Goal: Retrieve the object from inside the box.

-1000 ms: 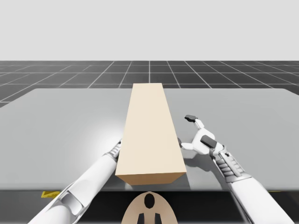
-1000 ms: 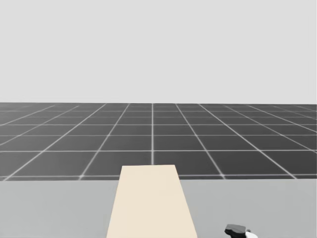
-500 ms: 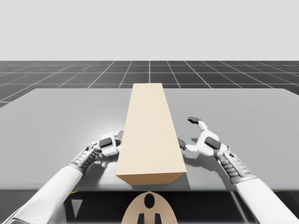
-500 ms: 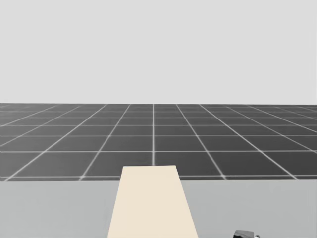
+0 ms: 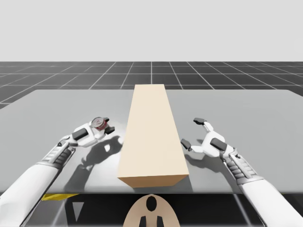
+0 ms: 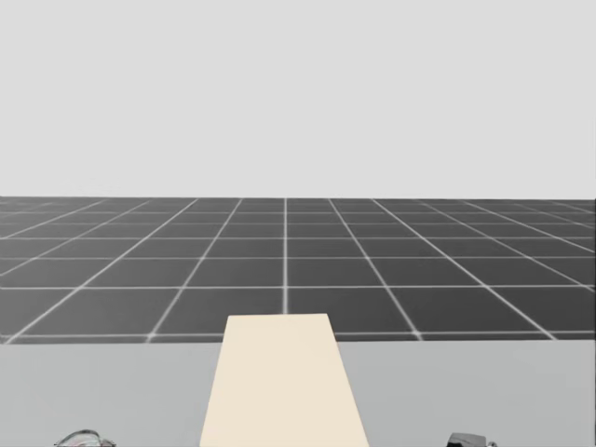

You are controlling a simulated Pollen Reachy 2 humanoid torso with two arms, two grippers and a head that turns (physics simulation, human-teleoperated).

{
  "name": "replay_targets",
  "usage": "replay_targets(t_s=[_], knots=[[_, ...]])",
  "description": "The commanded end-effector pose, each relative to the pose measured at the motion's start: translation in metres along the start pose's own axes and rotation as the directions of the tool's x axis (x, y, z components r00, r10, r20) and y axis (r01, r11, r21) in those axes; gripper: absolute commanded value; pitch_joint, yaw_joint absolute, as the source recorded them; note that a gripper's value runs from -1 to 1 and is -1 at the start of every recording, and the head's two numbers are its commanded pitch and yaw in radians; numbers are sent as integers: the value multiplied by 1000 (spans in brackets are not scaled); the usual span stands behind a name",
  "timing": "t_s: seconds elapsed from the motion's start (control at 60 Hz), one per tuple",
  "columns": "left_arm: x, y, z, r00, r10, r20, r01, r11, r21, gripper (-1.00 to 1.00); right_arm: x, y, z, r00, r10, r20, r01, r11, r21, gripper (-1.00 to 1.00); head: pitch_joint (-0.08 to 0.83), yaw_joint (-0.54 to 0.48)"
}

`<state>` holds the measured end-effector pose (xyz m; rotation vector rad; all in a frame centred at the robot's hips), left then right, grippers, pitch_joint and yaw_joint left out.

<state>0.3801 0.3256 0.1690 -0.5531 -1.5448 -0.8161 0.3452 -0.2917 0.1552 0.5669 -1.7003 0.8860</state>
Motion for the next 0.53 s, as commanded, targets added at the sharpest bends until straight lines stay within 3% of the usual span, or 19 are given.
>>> replay_targets(t_s=[0.017,0.15,0.267,0.533], knots=[[38,44,3,997,-52,62,44,992,121,1000,0,-3,1,1000,4,4,-4,1000,-13,-1000,32,-32],[68,68,-3,994,-49,101,28,979,200,1000,2,-5,-1,1000,8,3,-8,999,-35,-1000,31,-32],[94,80,-11,990,-77,115,47,969,241,1000,3,-8,-2,1000,5,-1,-5,998,-65,-1000,30,-31],[171,88,-35,971,-154,181,93,946,311,1000,10,-29,0,996,-94,1,92,977,-191,-1000,30,-33]])
